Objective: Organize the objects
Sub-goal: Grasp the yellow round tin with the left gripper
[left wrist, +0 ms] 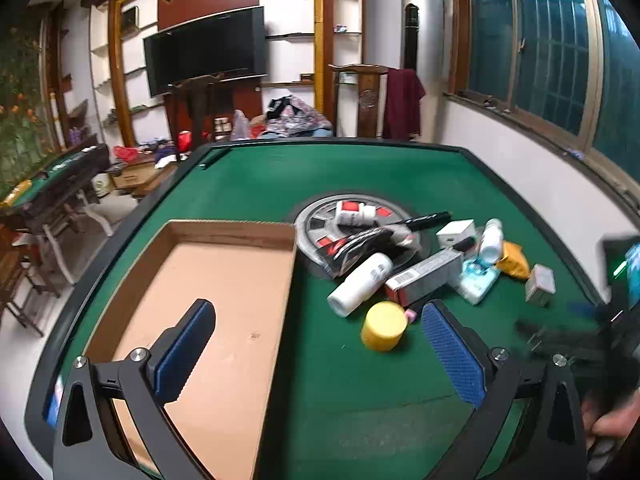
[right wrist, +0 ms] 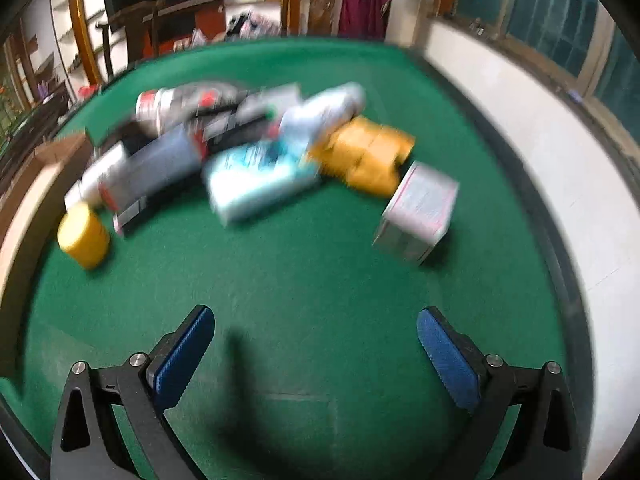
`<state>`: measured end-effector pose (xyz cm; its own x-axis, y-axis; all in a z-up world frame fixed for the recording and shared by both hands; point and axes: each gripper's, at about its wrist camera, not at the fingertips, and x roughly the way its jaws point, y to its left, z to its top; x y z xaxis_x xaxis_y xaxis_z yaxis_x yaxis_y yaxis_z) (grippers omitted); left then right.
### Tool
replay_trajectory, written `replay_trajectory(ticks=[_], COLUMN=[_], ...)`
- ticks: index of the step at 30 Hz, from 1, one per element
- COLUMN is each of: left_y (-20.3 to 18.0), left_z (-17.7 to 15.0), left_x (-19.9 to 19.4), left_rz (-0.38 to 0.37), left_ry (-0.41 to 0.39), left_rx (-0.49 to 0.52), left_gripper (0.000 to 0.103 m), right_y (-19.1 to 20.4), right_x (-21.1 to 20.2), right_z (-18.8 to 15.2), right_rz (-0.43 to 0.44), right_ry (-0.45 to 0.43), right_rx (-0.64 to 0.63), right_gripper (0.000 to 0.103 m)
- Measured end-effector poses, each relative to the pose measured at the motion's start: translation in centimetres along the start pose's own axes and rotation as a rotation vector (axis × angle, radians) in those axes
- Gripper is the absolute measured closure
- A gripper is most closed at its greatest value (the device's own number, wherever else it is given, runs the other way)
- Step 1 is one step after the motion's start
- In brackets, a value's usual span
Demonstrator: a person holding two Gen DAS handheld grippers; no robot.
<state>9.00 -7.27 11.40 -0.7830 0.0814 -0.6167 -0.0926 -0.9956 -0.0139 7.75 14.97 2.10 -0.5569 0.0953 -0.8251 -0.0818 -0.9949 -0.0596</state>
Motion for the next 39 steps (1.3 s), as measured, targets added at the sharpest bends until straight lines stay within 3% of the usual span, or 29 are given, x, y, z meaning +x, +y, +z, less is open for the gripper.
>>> replay_trajectory(ticks=[4,5,7,8,9,11,15,20,29,35,37,39], left_y=[-0.8,-1.1,-2.0,-2.5,-2.9,-3.7,-4.3,-4.6,-5.1,-5.4,-5.6,-5.5], left_z=[1.1,1.2,1.0,0.9,0.6,0.0,-1.0,-1.6,-2.0,-2.4,-2.3,-2.4], left_x=[1.1,1.7,3.2,3.8,4.3,5.2,6.9,8.8,10.2,11.1,11.5,12.0], left_rz=[-0.052,-0.073,-0.106,-0.122,-0.129,-0.111,-0.074,-0.026,0.004,0.003,-0.004,-0.026], left_ry=[-0.008,0.008,0.053,0.07,0.084,0.101,0.143,0.182,0.224,0.259,0.269,0.291], left_rx=[0.044,0.059,0.08,0.092,0.111,0.149,0.17,0.182,0.168,0.145,0.132,0.106], left_gripper=[0.0,0.0,0.0,0.0,0.0,0.0,0.0,0.0,0.0,0.001,0.006,0.029], right_y=[-2.1,-2.8,-3.4,-3.7,-3.8,-3.3,-2.1,-1.4,-1.9,-2.3,-2.4,-2.4], right_x=[-7.5,-10.6,-13.4,-13.4,-12.8,-10.4,-6.1,-2.2,-2.5,-2.1,-1.8,-1.7], right_z=[3.4,4.2,5.2,5.8,6.7,8.0,6.6,4.5,3.5,3.6,3.5,3.5], right_rz=[0.012,0.032,0.122,0.188,0.239,0.22,0.183,0.074,0.026,0.035,0.038,0.037], right_ry=[-0.238,-0.363,-0.5,-0.509,-0.46,-0.328,-0.274,-0.249,-0.299,-0.284,-0.279,-0.276], right_rx=[0.061,0.087,0.126,0.134,0.141,0.161,0.153,0.088,0.047,0.05,0.05,0.049], right_gripper=[0.0,0.0,0.0,0.0,0.0,0.0,0.0,0.0,0.0,0.0,0.0,0.0])
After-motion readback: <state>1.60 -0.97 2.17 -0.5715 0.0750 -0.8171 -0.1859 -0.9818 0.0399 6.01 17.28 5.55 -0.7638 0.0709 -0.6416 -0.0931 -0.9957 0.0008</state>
